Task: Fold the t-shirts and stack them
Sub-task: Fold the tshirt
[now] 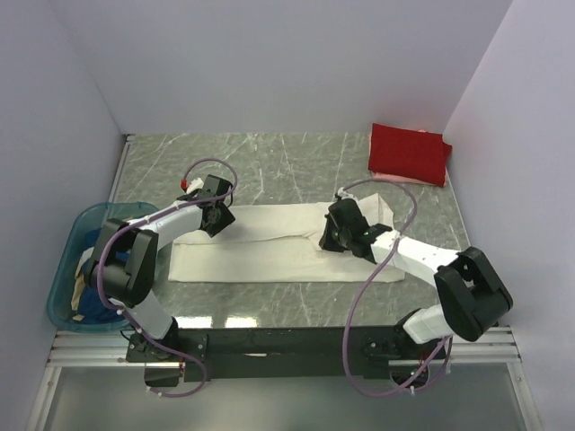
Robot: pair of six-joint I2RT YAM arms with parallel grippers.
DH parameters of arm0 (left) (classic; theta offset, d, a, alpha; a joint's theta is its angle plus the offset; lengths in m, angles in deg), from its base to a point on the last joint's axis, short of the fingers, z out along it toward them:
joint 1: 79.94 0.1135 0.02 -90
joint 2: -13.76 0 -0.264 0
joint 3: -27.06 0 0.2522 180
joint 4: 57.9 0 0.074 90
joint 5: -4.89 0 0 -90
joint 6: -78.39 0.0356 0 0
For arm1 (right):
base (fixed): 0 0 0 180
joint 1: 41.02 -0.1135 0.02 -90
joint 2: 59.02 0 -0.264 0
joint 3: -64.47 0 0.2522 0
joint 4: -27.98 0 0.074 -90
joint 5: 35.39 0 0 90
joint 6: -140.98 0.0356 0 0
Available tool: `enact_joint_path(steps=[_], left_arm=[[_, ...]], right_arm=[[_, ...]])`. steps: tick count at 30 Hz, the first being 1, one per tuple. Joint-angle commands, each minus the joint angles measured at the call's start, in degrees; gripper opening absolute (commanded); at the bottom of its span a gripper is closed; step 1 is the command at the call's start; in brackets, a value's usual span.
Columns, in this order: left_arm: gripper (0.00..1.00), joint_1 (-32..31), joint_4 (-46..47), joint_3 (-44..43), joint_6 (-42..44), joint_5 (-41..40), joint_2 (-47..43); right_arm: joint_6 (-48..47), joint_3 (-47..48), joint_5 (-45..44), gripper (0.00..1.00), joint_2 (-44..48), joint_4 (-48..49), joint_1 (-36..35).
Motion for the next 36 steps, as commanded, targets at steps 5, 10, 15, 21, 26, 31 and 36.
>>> enact_joint_path(steps=[5,10,15,21,26,31,36], left_arm=[[0.46,-0.3,1.6,-0.2,2.8,1.2,-1.5],[0.48,-0.6,2.4,-1.5,5.8,2.9,-2.6],[0.52,-3.5,4.0,-3.5,9.4,6.1,-4.3],[0.52,-11.8,4.7,-6.1,11.2,8.1,-4.0],[0.52,-20.3,4.2,-12.3,11.7,7.6,0.9],[0.51,-25.9,2.8,-20.5,12.4,7.5,8.2],[0.5,-29.6,0.7,-25.8,13.0,7.5,13.7]], right_arm=[[6.6,-5.7,-0.7,0.15,4.1,8.4,-3.8],[6.7,-6.4,-0.2,0.43,6.3,8.5,-5.2],[5.0,-5.2,-5.2,0.56,16.9,0.5,-5.1],[1.7,-4.1,-7.9,0.57,23.8,-8.7,1.5],[-3.3,-4.2,-3.6,0.57,22.4,-7.2,14.8],[-6.4,1.5,0.7,0.57,11.0,-6.4,21.1],[-6.6,1.2,5.4,0.51,4.6,-3.9,21.3]])
